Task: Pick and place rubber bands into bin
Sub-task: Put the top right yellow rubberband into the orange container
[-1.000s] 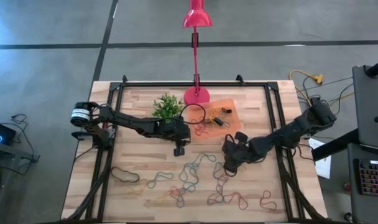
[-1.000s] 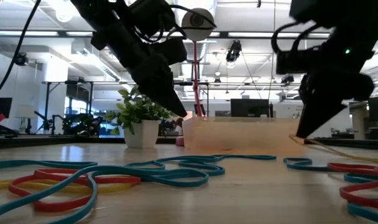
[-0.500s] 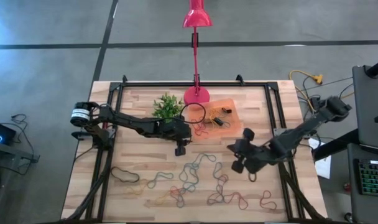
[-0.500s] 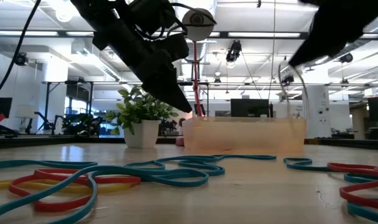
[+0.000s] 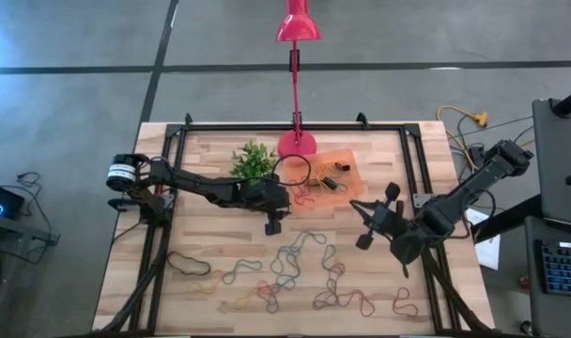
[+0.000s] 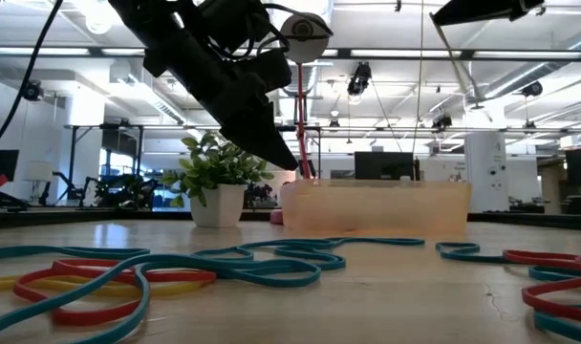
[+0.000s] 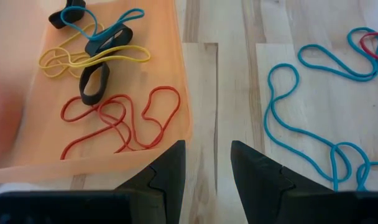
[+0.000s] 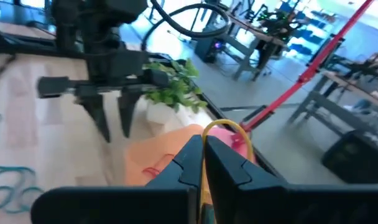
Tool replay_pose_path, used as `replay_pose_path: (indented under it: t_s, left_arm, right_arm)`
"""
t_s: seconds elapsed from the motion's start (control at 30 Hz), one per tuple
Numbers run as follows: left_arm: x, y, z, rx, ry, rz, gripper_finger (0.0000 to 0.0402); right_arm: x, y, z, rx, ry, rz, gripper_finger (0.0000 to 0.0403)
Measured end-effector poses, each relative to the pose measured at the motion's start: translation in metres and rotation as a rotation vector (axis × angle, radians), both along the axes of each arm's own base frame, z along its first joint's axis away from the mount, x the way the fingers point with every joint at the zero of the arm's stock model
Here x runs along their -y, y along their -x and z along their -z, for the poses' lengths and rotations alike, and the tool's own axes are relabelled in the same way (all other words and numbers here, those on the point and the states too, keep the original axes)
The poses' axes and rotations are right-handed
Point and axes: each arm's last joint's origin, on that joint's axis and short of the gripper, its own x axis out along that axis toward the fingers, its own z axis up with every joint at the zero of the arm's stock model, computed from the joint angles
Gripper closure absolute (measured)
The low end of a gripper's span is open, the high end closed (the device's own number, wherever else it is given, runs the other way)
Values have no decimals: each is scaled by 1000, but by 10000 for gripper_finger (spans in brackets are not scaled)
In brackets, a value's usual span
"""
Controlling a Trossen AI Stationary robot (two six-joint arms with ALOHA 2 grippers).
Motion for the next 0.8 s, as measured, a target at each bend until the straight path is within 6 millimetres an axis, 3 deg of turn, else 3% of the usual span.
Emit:
replay_pose_path:
  t_s: [0.47,0.8]
  left_arm:
    - [0,-2,-2,29,1,-1,288]
    - [0,-2,-2,30,4,-2,288]
  right_arm:
    - [45,-20,1,-106,95,178,395]
    - [92,-30,14,-194,-20,241,394]
